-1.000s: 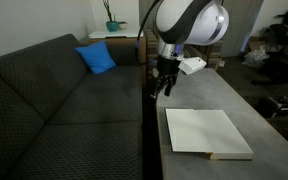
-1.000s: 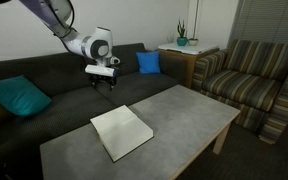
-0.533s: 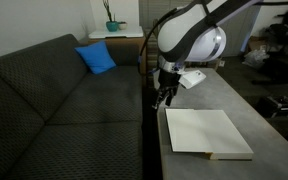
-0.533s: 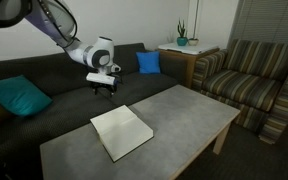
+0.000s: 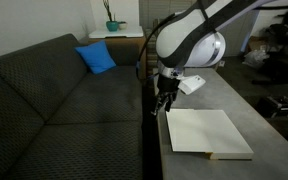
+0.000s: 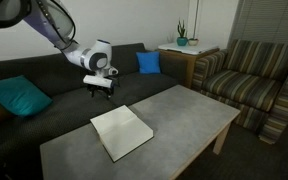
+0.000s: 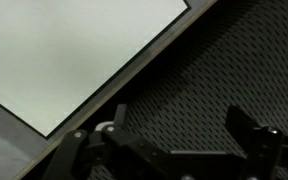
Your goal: Close the book
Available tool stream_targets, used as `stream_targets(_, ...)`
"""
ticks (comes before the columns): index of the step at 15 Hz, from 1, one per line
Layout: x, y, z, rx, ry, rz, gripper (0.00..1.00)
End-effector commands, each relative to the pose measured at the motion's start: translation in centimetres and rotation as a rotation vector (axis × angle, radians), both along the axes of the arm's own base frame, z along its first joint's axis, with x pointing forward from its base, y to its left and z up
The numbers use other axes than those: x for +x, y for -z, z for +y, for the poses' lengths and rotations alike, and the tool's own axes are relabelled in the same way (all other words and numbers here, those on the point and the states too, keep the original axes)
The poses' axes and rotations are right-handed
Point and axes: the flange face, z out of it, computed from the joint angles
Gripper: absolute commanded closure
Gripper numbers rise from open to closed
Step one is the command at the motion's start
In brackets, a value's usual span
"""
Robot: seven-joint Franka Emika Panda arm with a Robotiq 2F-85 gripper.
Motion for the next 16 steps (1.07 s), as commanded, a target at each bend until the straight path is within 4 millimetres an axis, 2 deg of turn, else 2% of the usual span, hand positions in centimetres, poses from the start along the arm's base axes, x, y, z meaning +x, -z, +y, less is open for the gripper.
stream_targets(1,-1.1,1.4,-0.4,0.042,-0.009,0.030,0.00)
stream_targets(2,-0.6,0.6,0.1,0.005,-0.002,0.019,0.00)
stream_targets(5,-0.9,1.0,0.0,0.010,-0.005,0.030,0.00)
stream_targets(7,-0.9,0.8,-0.1,0.079,0.036,0.083,0.00)
stream_targets(11,-1.9,1.7,-0.4,0.196,0.181,0.161,0.00)
stream_targets(14,-2.1,2.6,-0.8,0.176,0.243,0.139,0.00)
stream_targets(16,-2.7,3.1,-0.2,0.164,0.228,0.115,0.00)
